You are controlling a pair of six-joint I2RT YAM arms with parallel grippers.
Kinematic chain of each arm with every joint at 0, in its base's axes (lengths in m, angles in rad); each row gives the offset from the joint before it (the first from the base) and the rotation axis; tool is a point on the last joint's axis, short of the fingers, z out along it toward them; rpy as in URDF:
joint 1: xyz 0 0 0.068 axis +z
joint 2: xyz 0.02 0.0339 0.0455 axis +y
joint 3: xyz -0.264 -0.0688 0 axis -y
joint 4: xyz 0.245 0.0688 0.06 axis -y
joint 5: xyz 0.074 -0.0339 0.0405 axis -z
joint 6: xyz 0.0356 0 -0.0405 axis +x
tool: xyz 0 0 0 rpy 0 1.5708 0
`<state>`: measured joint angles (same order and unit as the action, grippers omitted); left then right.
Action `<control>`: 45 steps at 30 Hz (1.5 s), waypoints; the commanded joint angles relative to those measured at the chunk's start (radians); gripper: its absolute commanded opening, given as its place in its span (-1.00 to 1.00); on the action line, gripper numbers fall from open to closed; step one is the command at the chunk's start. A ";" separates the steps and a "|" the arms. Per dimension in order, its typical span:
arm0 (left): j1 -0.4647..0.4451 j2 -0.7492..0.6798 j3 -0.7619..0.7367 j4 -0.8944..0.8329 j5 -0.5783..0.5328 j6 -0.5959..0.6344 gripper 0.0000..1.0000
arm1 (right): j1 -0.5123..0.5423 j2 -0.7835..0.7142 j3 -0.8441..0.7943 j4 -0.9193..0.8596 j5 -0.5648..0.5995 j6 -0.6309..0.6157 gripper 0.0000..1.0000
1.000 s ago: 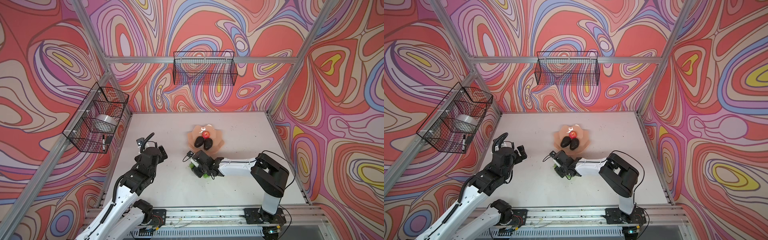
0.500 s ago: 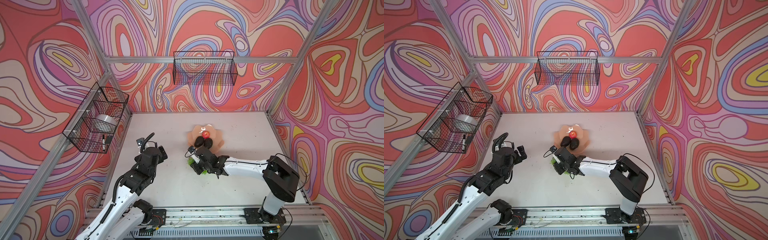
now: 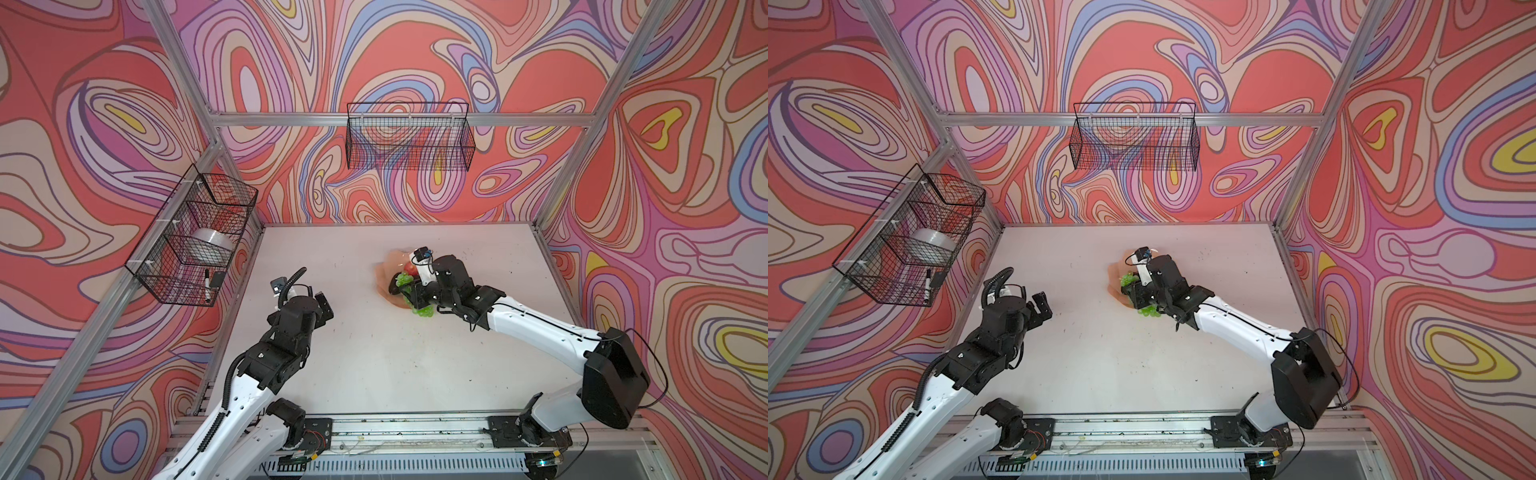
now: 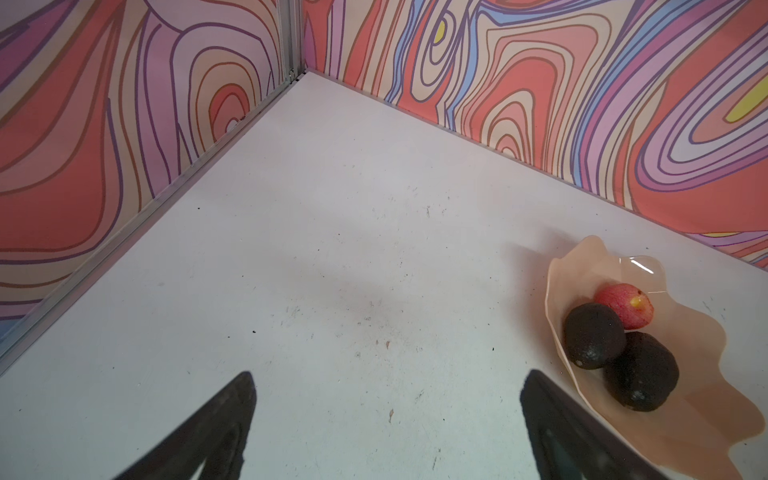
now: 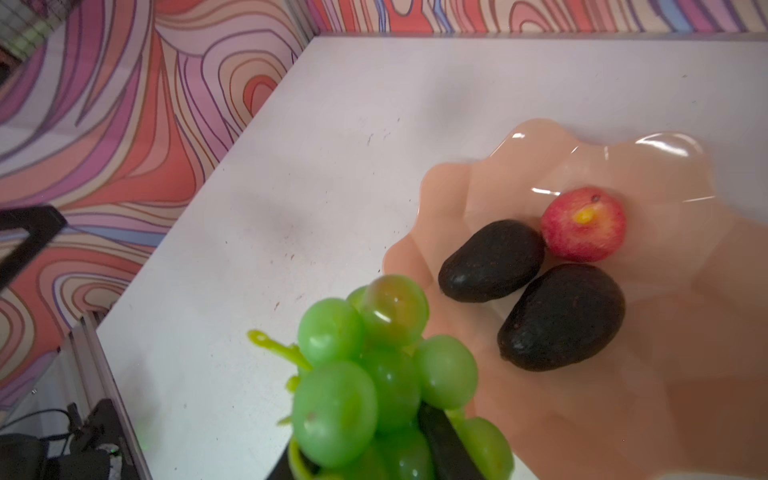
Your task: Place and organize the fake fruits in the fruit bowl
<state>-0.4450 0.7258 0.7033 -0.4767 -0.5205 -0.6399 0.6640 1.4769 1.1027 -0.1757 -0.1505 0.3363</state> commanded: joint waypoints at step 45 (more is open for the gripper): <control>0.016 -0.003 -0.028 -0.021 -0.049 0.024 1.00 | -0.305 0.508 0.494 -0.105 -0.040 0.033 0.95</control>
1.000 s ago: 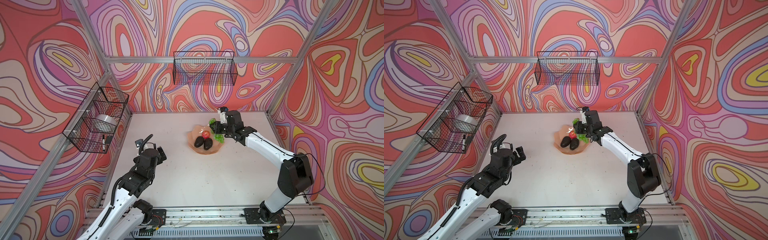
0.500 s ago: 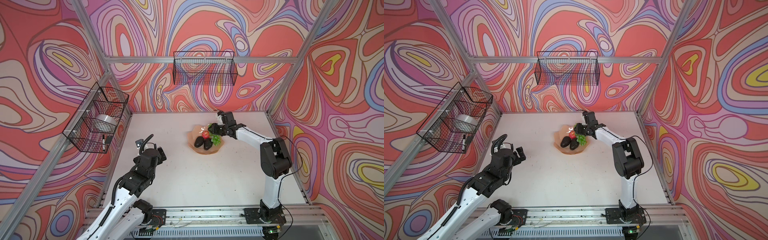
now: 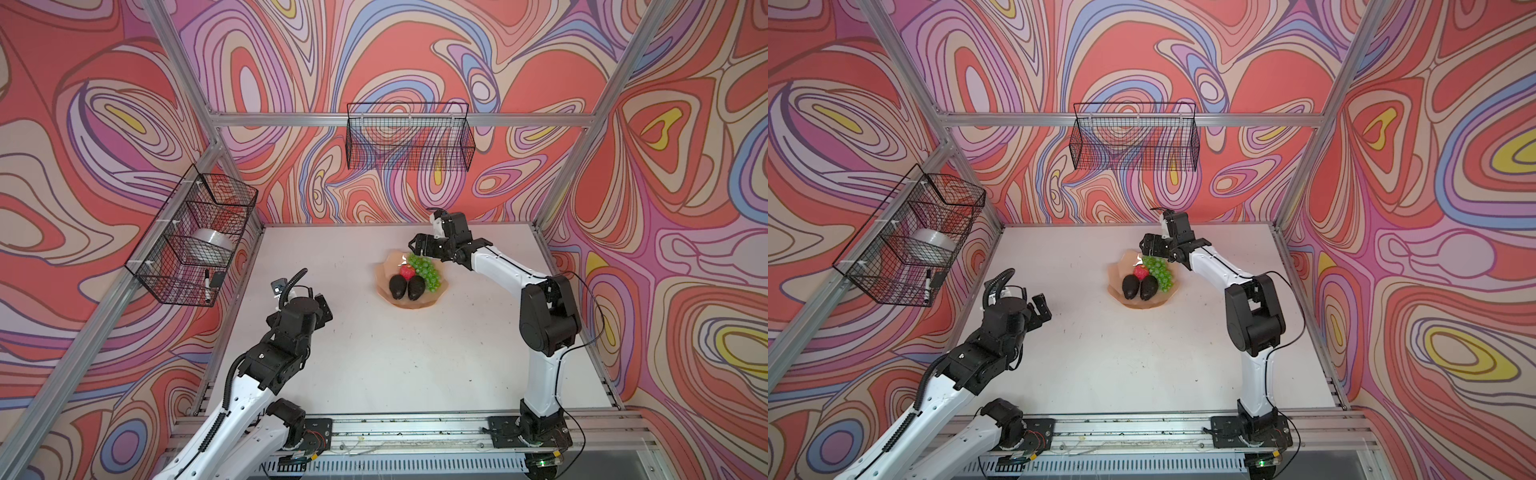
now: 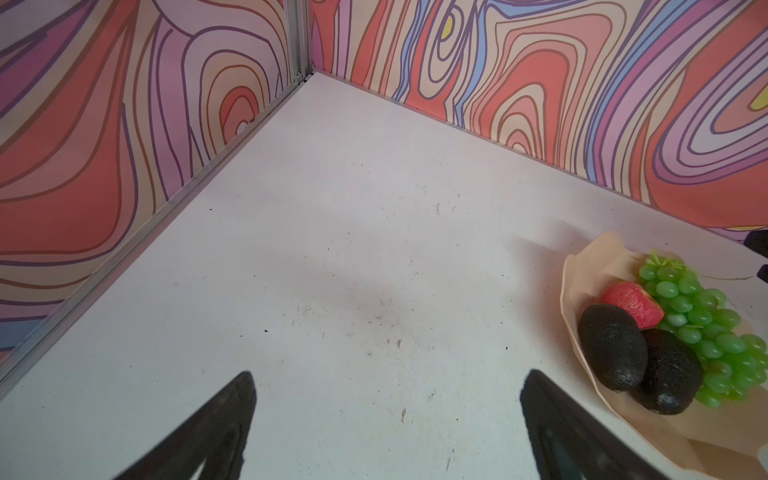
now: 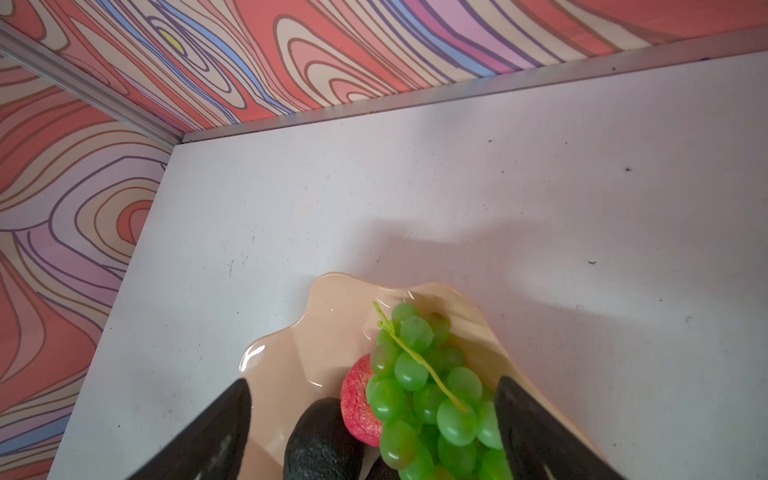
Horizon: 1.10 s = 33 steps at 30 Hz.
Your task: Place and organize the fake fruits in the fruit bowl
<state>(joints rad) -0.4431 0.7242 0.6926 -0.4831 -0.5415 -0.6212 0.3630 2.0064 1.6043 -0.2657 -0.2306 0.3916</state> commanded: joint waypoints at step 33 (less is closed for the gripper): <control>0.260 0.429 -0.432 1.112 0.010 0.520 1.00 | -0.274 -0.599 -1.299 1.222 0.698 -0.274 0.96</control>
<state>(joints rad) -0.2092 1.0817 0.2008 0.5022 -0.6605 -0.1223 0.1184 1.3224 0.3202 0.7170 0.4625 0.1200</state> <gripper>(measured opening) 0.996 0.983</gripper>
